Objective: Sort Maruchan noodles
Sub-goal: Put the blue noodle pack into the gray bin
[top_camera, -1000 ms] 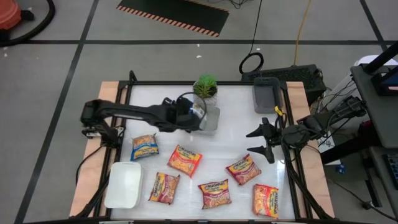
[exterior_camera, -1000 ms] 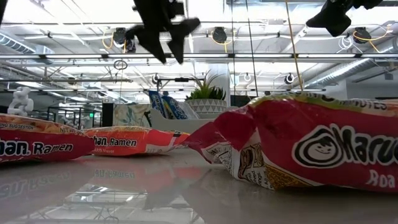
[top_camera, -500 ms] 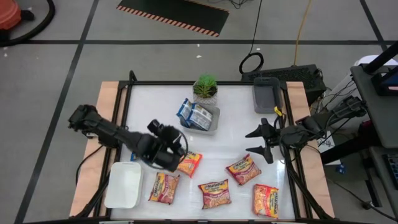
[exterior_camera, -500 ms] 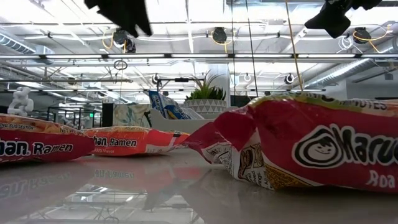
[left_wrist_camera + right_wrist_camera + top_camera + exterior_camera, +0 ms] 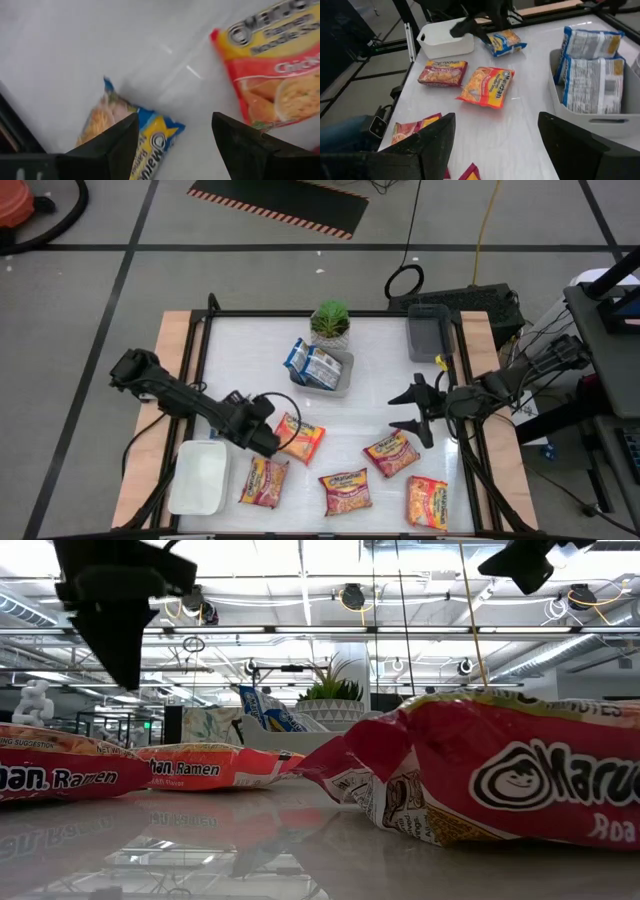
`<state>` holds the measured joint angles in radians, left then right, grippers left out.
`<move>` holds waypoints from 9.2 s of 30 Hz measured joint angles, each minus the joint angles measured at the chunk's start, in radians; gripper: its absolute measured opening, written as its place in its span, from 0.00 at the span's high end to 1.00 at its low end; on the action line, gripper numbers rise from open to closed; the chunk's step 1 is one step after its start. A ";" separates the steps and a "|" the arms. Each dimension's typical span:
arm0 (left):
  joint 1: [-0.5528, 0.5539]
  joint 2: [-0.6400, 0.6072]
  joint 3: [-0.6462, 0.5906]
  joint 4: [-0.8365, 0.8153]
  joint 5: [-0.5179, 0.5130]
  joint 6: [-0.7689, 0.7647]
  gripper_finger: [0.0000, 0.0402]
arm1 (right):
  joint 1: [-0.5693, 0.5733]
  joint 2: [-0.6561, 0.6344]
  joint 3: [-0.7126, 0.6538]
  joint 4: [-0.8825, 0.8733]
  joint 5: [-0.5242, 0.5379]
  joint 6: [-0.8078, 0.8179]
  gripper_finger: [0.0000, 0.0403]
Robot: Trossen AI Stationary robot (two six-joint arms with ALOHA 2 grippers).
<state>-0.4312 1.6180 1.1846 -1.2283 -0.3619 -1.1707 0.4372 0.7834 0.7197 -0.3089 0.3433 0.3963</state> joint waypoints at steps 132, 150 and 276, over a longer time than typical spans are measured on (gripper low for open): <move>0.182 0.087 -0.119 0.250 0.066 0.460 0.37 | -0.052 0.135 0.000 0.110 -0.005 -0.042 0.32; 0.156 0.087 -0.119 0.215 0.082 0.409 0.37 | -0.052 0.134 0.000 0.099 -0.005 -0.049 0.32; 0.055 -0.278 -0.180 0.839 -0.392 0.630 0.99 | -0.075 0.711 0.147 0.793 0.082 -0.427 0.27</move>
<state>-0.3765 1.3396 1.0042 -0.3889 -0.7534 -0.5408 0.3626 1.4940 0.8669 0.4842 0.4255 -0.0309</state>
